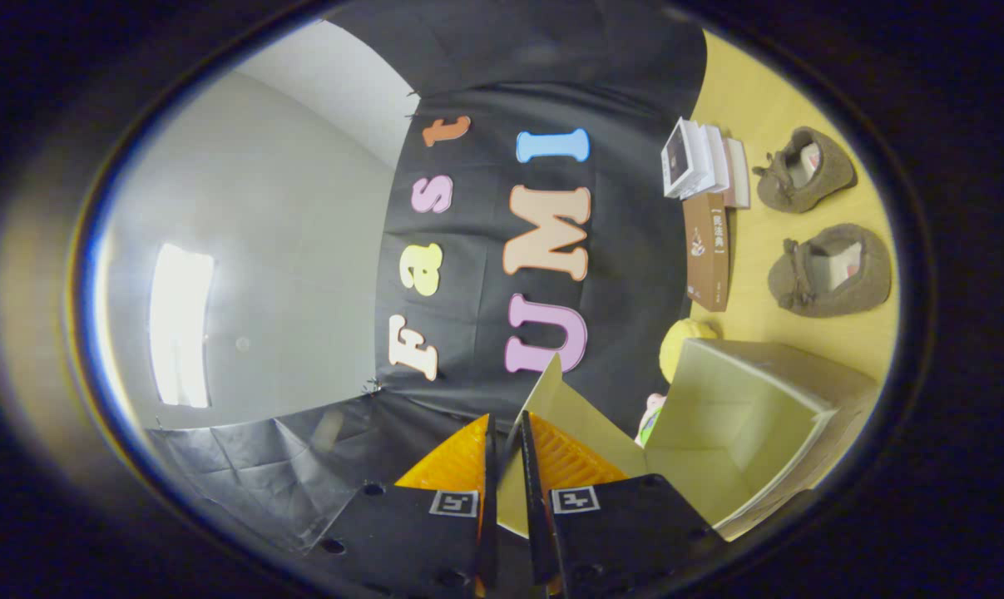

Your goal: Open the storage box then place both shoes into the box .Put the left shoe in first, then the right shoe, with the right side of both shoes facing outward in a uniform manner.

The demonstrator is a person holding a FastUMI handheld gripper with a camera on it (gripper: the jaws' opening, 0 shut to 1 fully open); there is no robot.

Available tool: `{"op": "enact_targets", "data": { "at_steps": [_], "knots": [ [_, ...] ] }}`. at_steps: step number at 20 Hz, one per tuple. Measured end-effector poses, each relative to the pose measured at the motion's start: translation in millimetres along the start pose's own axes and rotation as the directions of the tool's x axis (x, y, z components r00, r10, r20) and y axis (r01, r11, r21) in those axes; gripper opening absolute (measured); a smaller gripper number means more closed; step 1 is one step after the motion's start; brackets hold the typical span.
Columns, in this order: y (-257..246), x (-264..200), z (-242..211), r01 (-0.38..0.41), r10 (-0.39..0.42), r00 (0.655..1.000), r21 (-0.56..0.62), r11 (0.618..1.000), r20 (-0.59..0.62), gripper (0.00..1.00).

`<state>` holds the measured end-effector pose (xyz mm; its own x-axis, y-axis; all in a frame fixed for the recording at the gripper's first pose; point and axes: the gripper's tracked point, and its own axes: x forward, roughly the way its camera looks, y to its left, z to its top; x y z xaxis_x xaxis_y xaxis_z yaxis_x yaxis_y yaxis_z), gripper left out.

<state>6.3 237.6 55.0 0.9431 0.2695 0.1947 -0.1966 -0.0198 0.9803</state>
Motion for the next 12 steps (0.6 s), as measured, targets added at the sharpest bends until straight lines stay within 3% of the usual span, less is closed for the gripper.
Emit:
{"op": "enact_targets", "data": {
  "at_steps": [4, 12],
  "knots": [
    [18.9, 4.1, -45.4, -0.059, 0.058, 0.996, -0.013, 0.998, -0.063, 0.18],
    [7.2, 0.6, -144.1, -0.095, 0.061, 0.978, -0.164, 0.982, -0.199, 0.23]
  ]
}}
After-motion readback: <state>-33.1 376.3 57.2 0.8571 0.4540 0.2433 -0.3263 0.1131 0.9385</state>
